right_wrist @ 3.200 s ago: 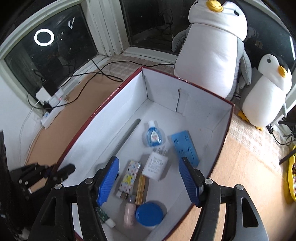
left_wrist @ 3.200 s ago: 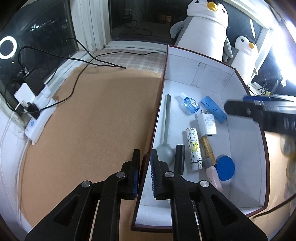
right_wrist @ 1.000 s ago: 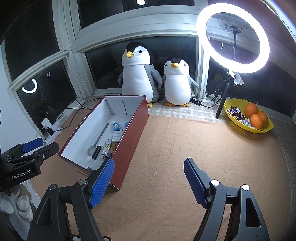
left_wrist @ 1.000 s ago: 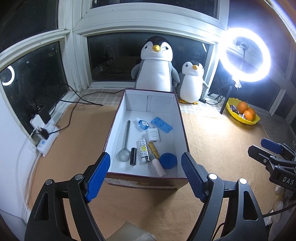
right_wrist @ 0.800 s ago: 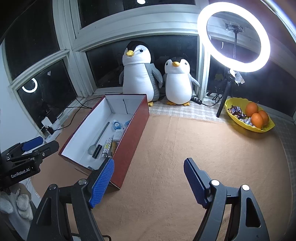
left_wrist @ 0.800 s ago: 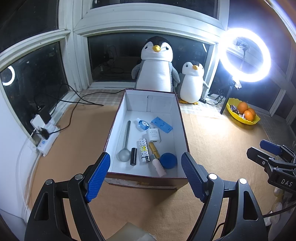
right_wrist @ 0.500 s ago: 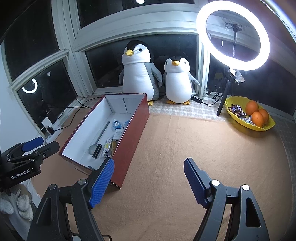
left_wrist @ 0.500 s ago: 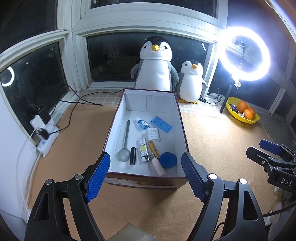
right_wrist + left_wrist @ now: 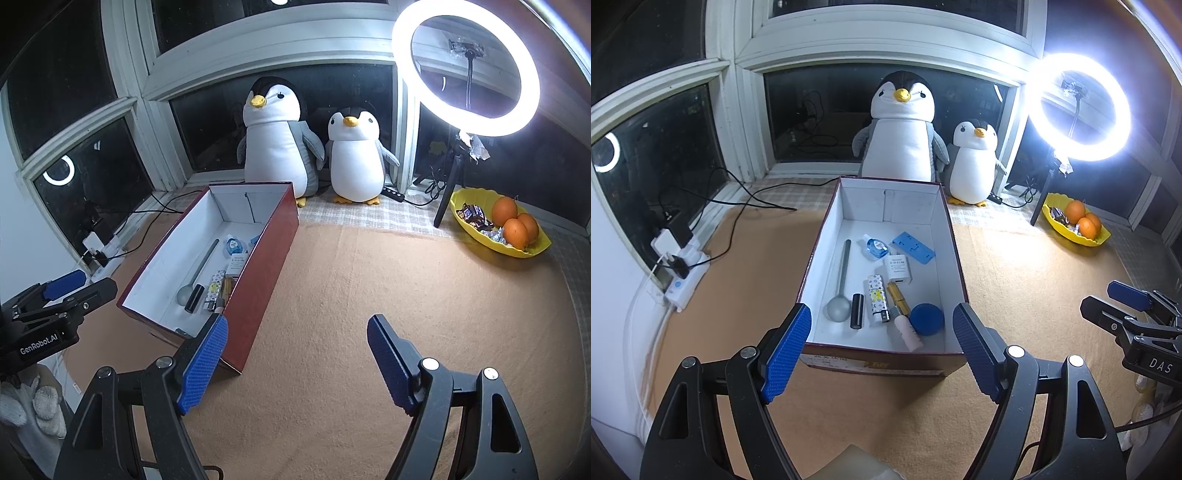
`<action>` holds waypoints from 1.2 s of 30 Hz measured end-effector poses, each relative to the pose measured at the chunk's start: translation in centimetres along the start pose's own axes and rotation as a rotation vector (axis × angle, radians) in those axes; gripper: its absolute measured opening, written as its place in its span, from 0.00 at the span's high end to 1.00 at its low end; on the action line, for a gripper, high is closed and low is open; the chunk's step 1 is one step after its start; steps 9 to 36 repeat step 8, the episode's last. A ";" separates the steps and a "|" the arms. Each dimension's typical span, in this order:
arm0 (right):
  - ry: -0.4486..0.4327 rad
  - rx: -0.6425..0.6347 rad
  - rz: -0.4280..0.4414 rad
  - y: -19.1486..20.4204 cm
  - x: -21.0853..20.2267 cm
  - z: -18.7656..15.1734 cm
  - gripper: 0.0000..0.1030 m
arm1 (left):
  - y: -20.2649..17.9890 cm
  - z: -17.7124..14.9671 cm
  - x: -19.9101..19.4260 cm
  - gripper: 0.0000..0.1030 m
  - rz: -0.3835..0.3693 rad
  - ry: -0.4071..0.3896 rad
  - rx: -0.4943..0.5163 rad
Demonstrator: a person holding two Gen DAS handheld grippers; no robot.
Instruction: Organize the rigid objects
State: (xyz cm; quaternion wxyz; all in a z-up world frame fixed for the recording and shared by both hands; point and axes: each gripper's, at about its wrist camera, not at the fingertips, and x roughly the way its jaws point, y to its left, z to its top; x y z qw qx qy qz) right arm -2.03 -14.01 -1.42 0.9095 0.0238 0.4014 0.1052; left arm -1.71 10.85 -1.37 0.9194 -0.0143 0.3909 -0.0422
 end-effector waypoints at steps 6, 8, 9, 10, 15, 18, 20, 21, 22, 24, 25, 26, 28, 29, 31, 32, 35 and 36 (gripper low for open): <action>0.003 0.001 -0.001 0.0 0.0 -0.1 0.28 | -0.2 -0.1 0.0 0.23 0.008 -0.011 0.014; 0.003 0.001 -0.001 -0.1 0.1 -0.1 0.28 | -0.2 -0.1 0.1 0.23 0.007 -0.005 0.012; 0.003 0.001 -0.001 -0.1 0.1 -0.1 0.28 | -0.2 -0.1 0.1 0.23 0.007 -0.005 0.012; 0.003 0.001 -0.001 -0.1 0.1 -0.1 0.28 | -0.2 -0.1 0.1 0.23 0.007 -0.005 0.012; 0.003 0.001 -0.001 -0.1 0.1 -0.1 0.28 | -0.2 -0.1 0.1 0.23 0.007 -0.005 0.012; 0.003 0.001 -0.001 -0.1 0.1 -0.1 0.28 | -0.2 -0.1 0.1 0.23 0.007 -0.005 0.012; 0.003 0.001 -0.001 -0.1 0.1 -0.1 0.28 | -0.2 -0.1 0.1 0.23 0.007 -0.005 0.012; 0.003 0.001 -0.001 -0.1 0.1 -0.1 0.28 | -0.2 -0.1 0.1 0.23 0.007 -0.005 0.012; 0.003 0.001 -0.001 -0.1 0.1 -0.1 0.28 | -0.2 -0.1 0.1 0.23 0.007 -0.005 0.012; 0.003 0.001 -0.001 -0.1 0.1 -0.1 0.28 | -0.2 -0.1 0.1 0.23 0.007 -0.005 0.012; 0.003 0.001 -0.001 -0.1 0.1 -0.1 0.28 | -0.2 -0.1 0.1 0.23 0.007 -0.005 0.012; 0.003 0.001 -0.001 -0.1 0.1 -0.1 0.28 | -0.2 -0.1 0.1 0.23 0.007 -0.005 0.012; 0.003 0.001 -0.001 -0.1 0.1 -0.1 0.28 | -0.2 -0.1 0.1 0.23 0.007 -0.005 0.012; 0.003 0.001 -0.001 -0.1 0.1 -0.1 0.28 | -0.2 -0.1 0.1 0.23 0.007 -0.005 0.012; 0.003 0.001 -0.001 -0.1 0.1 -0.1 0.28 | -0.2 -0.1 0.1 0.23 0.007 -0.005 0.012; 0.003 0.001 -0.001 -0.1 0.1 -0.1 0.28 | -0.2 -0.1 0.1 0.23 0.007 -0.005 0.012; 0.003 0.001 -0.001 -0.1 0.1 -0.1 0.28 | -0.2 -0.1 0.1 0.23 0.007 -0.005 0.012; 0.003 0.001 -0.001 -0.1 0.1 -0.1 0.28 | -0.2 -0.1 0.1 0.23 0.007 -0.005 0.012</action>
